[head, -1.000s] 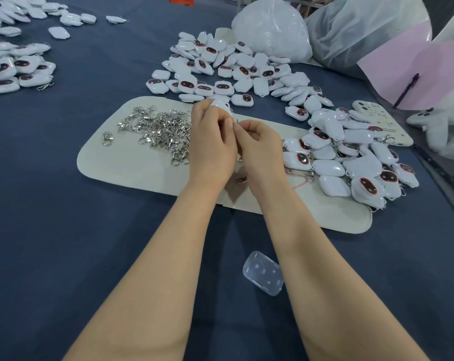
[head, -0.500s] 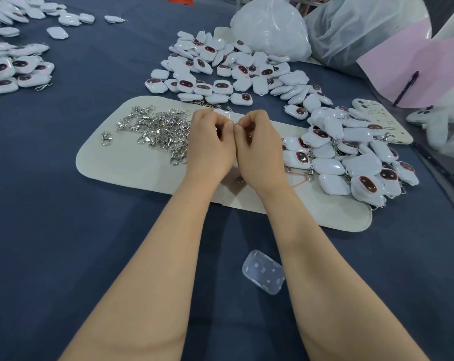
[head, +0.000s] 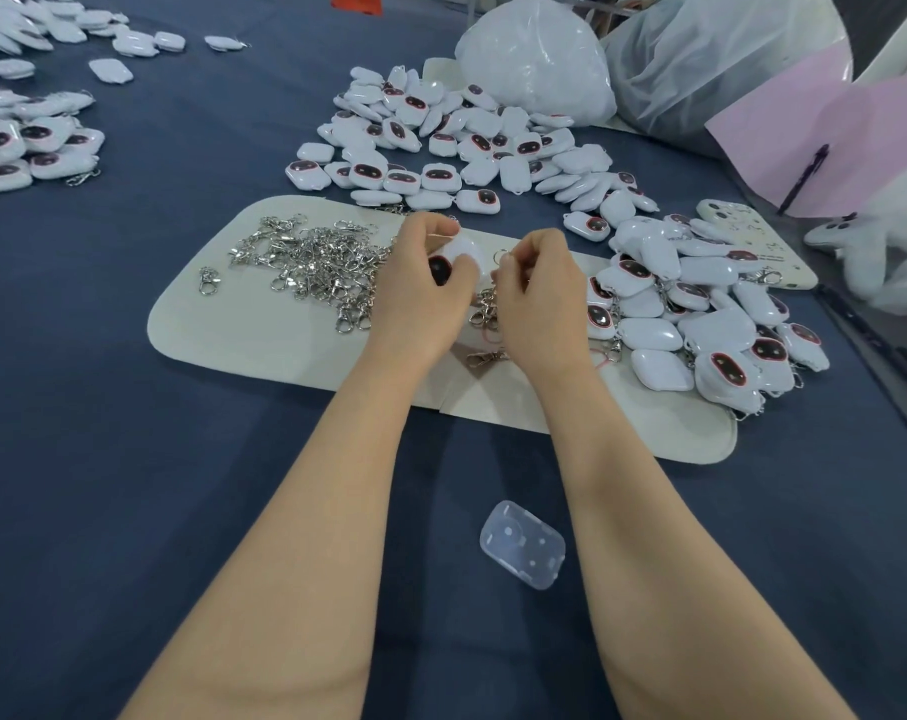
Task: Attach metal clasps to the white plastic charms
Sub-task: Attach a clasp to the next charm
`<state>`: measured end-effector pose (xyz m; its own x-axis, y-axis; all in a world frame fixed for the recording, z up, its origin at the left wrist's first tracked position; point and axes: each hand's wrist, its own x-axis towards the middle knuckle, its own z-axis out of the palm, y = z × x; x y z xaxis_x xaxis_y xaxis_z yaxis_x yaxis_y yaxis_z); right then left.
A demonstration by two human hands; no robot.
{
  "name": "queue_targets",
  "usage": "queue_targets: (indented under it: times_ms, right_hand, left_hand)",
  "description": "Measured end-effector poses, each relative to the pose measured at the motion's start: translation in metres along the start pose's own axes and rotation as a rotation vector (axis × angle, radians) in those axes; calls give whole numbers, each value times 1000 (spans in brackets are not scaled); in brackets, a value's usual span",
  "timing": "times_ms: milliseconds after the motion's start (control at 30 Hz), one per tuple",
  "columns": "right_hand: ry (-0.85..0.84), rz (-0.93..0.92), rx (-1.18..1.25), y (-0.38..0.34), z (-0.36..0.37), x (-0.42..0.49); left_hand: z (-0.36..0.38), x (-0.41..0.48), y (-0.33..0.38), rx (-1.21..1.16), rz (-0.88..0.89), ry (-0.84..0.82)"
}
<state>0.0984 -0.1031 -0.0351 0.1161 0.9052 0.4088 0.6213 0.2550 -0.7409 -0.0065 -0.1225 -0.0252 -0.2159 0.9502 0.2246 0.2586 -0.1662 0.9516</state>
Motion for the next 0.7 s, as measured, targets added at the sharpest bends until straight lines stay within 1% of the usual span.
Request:
queue_targets:
  times_ms: [200, 500, 700]
  right_hand:
    - [-62, -49, -19, -3, 1, -3]
    - [-96, -88, -38, -3, 1, -3]
    - [-121, -110, -54, 0, 4, -3]
  left_hand:
    - [-1, 2, -3, 15, -33, -34]
    - [0, 4, -6, -51, -91, -8]
    - [0, 6, -8, -49, -102, 4]
